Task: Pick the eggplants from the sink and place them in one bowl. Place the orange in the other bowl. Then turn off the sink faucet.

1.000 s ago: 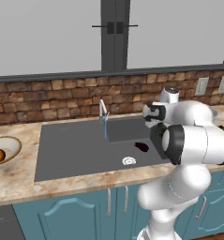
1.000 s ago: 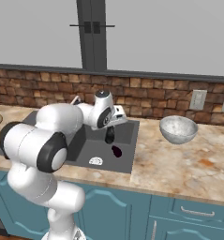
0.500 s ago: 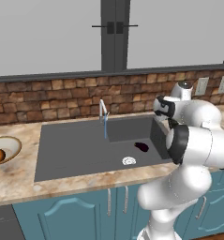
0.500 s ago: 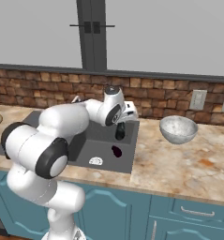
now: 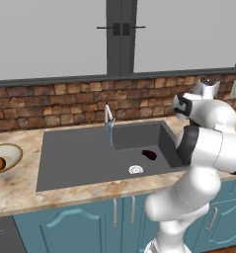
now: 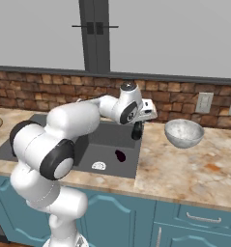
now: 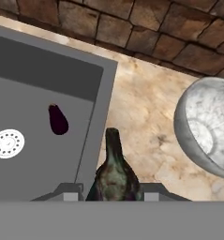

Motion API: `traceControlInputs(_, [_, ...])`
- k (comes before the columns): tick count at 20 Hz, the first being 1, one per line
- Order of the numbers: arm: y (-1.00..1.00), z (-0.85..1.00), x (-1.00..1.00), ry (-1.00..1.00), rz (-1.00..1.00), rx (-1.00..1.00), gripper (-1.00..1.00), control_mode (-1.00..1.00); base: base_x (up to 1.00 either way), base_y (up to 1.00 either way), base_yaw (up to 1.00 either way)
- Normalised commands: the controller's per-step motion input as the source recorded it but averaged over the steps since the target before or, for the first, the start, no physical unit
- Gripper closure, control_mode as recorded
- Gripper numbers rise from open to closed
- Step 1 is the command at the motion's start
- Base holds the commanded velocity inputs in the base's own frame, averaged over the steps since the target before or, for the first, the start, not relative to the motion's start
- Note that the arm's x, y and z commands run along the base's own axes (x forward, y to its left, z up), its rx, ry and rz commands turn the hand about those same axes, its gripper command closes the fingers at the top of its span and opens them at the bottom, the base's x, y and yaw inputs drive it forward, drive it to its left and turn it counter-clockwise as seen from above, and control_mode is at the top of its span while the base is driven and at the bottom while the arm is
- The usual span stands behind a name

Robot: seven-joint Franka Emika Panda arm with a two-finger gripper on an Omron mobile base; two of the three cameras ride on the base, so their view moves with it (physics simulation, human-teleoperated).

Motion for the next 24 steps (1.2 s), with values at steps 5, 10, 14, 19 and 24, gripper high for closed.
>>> traceControlInputs(5, [-0.53,0.28,0.07,0.00,-0.10,0.00,1.00,-1.00,0.00,0.00,0.00])
traceControlInputs(10, [-0.50,0.15,0.05,0.00,-0.08,0.01,1.00,-1.00,0.00,0.00,0.00])
traceControlInputs(14, [-0.34,0.00,0.10,-0.06,-0.04,0.08,1.00,-1.00,0.00,0.00,0.00])
traceControlInputs(19, [-0.40,0.00,0.17,-0.06,-0.04,0.09,1.00,-1.00,0.00,0.00,0.00])
traceControlInputs(24, [-0.39,0.00,0.20,-0.03,-0.04,0.07,1.00,-1.00,0.00,0.00,0.00])
